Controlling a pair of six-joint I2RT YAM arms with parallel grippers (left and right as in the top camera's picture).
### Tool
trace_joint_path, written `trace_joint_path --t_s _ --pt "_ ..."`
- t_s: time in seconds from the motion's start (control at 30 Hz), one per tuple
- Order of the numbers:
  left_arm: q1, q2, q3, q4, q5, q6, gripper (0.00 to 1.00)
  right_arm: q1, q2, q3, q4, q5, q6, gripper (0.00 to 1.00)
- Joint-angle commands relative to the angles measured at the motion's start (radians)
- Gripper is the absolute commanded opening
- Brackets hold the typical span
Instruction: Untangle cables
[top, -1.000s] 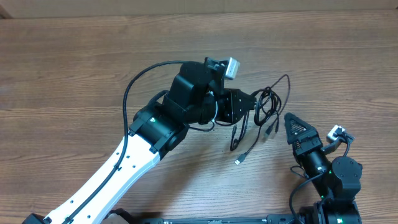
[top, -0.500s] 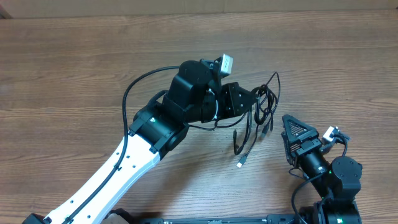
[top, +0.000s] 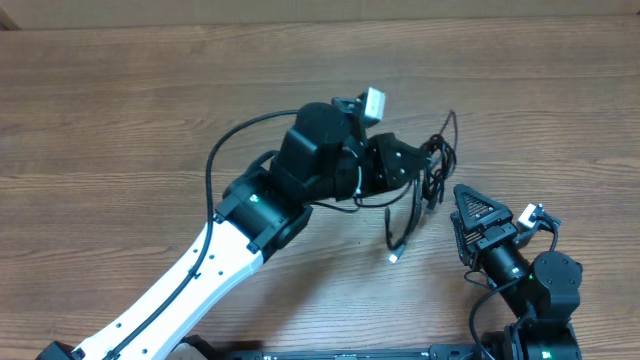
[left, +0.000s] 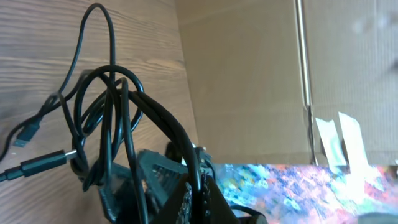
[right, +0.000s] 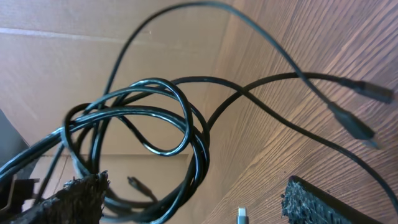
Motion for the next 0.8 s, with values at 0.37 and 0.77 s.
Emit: trace_joint_path --t_s 0.37,0.77 --pt "-0.091 -0.005 0.017 0.001 0.034 0.006 0.04 -0.003 -0.006 0.014 -0.005 0.109 -0.181 0.79" --pt "-0.167 -0.005 0.017 -0.007 0.034 0.025 0.05 -0.003 -0.006 0.014 -0.009 0.146 -0.269 0.79"
